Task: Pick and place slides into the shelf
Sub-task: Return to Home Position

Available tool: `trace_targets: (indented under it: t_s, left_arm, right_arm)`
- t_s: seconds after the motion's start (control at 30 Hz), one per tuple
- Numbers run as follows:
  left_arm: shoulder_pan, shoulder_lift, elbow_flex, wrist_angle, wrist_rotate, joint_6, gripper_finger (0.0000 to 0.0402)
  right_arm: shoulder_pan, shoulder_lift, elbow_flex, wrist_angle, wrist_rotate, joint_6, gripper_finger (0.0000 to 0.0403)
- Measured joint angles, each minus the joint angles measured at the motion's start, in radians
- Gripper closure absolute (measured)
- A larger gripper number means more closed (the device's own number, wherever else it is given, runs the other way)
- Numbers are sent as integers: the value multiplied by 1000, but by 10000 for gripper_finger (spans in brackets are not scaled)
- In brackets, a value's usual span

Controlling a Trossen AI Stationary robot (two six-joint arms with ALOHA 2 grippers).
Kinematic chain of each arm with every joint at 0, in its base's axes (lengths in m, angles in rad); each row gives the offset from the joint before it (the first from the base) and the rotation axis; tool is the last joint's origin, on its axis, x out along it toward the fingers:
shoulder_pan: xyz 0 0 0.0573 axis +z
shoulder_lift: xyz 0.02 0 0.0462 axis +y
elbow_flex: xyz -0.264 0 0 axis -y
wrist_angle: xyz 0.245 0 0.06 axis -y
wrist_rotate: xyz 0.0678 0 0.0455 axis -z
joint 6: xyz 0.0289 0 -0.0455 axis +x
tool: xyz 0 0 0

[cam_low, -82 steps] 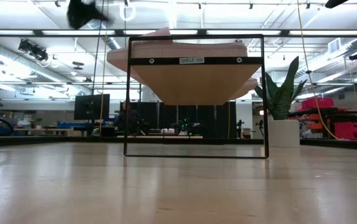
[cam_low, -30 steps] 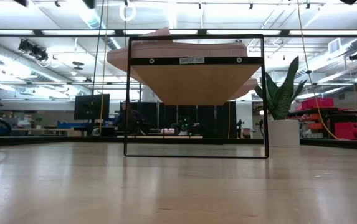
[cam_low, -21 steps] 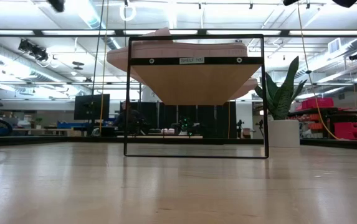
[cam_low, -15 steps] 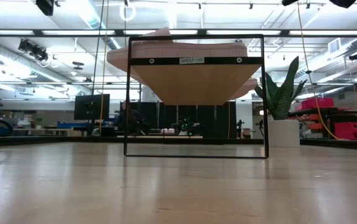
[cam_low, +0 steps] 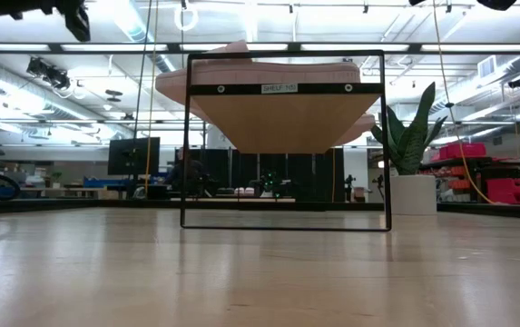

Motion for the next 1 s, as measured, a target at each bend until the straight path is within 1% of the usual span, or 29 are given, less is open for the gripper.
trace_targets:
  t_s: [0.1,0.27,0.43,0.53,0.7,0.83,0.93,1.0]
  left_arm:
    - [-25,-2,-30,-4,-8,-2,401]
    - [-75,-2,-88,29,-70,-22,401]
    - [-119,-2,-123,29,-116,-16,401]
    - [-128,-5,-125,39,-122,5,401]
    - [-127,-80,-95,37,-111,43,401]
    - [-127,-160,-96,-56,-120,41,401]
    - [-127,-161,-97,-90,-124,33,401]
    - [-127,-154,-98,-83,-123,26,401]
  right_arm:
    - [0,0,0,0,0,2,403]
    - [0,0,0,0,-21,13,403]
    - [0,0,0,-1,-28,28,403]
    - [0,0,0,-1,-28,34,403]
    - [0,0,0,-1,-30,42,403]
    - [0,0,0,-1,-30,55,403]
    - [0,0,0,-1,-31,60,403]
    - [0,0,0,-1,-31,62,403]
